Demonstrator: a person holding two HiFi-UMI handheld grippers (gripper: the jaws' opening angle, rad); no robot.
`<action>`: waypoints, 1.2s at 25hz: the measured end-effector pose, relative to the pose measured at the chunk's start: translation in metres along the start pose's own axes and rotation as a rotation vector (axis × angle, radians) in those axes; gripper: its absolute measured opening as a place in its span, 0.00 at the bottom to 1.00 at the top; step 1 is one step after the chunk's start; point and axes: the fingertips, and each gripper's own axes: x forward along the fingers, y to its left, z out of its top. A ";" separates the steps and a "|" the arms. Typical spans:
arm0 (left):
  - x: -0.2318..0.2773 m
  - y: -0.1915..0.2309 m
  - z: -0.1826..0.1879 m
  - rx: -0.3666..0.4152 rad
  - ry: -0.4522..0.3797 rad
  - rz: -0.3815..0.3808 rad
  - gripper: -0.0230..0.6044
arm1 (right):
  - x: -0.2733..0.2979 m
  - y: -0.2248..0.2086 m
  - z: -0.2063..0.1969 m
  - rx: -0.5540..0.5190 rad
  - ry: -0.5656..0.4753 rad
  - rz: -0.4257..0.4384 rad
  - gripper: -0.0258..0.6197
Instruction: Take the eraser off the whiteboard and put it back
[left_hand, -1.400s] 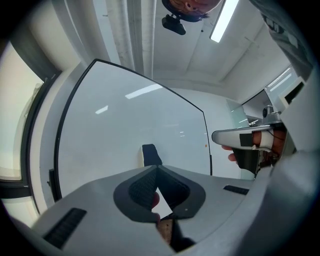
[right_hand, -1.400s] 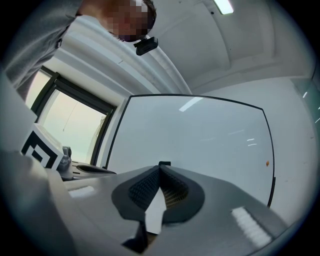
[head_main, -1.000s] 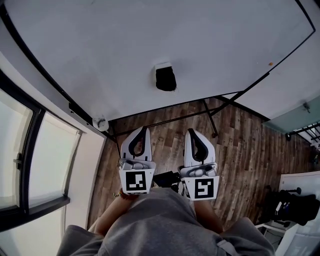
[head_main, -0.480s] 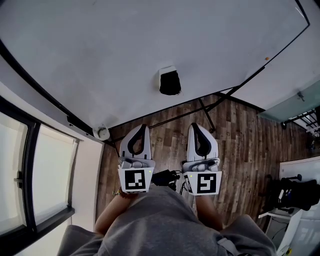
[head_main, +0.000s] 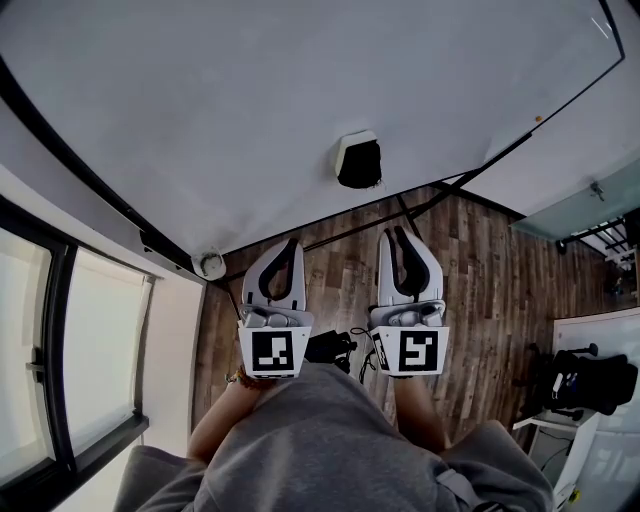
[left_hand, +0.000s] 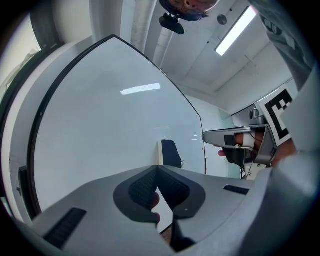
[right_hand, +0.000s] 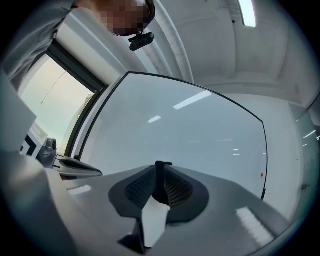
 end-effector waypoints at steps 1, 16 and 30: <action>0.000 0.002 0.001 0.003 -0.003 -0.002 0.05 | 0.002 0.001 0.000 -0.003 0.001 -0.001 0.14; 0.010 0.021 -0.010 0.006 0.035 -0.013 0.05 | 0.034 -0.001 -0.021 -0.023 0.058 0.031 0.24; 0.027 0.032 -0.009 0.011 0.036 0.029 0.05 | 0.077 -0.009 -0.031 -0.015 0.064 0.090 0.30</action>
